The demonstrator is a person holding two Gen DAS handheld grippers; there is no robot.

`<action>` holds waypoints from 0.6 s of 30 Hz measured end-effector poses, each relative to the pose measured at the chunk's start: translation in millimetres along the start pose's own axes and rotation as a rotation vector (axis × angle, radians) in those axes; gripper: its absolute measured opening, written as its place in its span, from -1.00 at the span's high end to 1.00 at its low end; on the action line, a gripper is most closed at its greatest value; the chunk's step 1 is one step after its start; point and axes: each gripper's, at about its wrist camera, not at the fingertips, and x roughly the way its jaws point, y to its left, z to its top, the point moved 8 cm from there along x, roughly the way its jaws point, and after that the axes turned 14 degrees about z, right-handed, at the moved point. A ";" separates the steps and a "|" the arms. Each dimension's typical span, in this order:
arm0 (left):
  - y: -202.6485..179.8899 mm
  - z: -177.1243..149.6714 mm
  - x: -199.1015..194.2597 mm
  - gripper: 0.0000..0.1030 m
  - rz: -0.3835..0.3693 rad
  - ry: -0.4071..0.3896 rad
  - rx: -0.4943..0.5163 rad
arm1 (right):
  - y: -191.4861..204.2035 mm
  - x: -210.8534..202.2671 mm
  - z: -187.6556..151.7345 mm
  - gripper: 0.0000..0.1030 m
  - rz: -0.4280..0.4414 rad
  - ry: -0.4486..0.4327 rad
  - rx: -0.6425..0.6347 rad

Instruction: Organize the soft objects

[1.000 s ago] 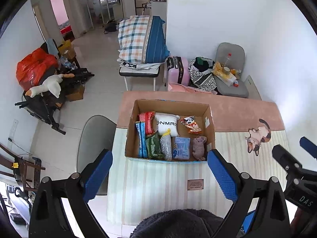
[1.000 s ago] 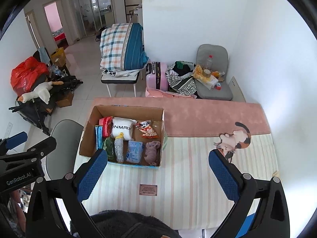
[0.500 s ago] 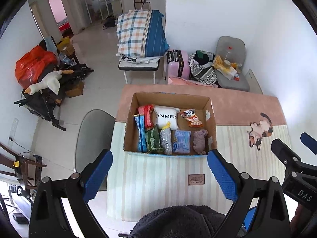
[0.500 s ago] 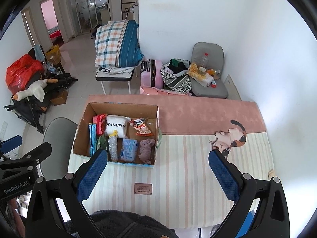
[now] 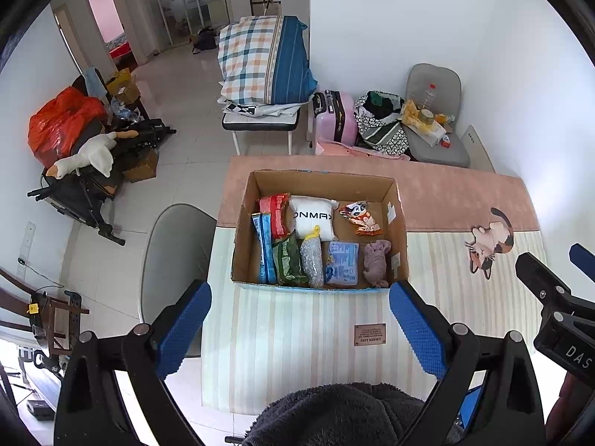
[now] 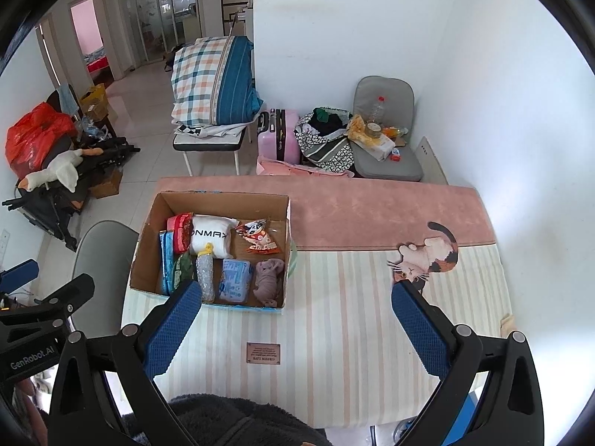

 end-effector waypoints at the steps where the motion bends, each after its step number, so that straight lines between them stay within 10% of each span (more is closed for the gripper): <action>1: 0.1 0.0 0.4 -0.90 0.001 0.001 0.000 | 0.5 0.0 -0.8 -1.00 -0.001 0.001 -0.002; 18: 3.8 -2.6 0.3 -0.90 -0.004 0.004 -0.005 | -2.1 0.5 -2.2 -1.00 -0.001 0.012 -0.007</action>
